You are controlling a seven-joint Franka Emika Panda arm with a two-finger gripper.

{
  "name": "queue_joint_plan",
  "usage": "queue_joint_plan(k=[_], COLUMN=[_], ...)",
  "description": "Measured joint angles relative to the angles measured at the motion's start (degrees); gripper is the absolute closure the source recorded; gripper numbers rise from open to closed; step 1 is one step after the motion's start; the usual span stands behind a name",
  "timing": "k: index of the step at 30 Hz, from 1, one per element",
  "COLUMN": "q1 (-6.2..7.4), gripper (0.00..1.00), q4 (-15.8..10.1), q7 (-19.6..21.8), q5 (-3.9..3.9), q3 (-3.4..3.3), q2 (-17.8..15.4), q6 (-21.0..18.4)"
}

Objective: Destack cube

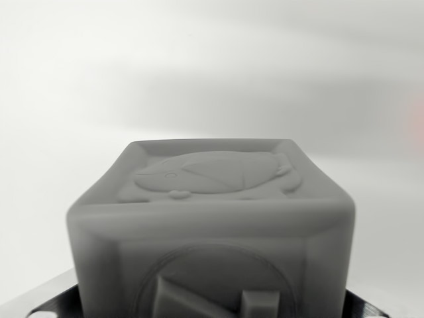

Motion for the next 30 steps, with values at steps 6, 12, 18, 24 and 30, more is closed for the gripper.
queue_joint_plan(k=[6,12,18,24,30], q1=[1.02,2.1,3.09,3.95,3.98], gripper=[1.0,1.0,1.0,1.0,1.0], q4=[0.22,0.47,0.76,1.06,1.06], q7=[1.49,3.08,4.56,5.63,5.69], q5=[0.0,0.0,0.0,0.0,0.0], q3=[0.0,0.0,0.0,0.0,-0.14], q2=[0.34,0.7,1.01,1.52,3.87], q6=[0.13,0.24,0.29,0.63,2.78])
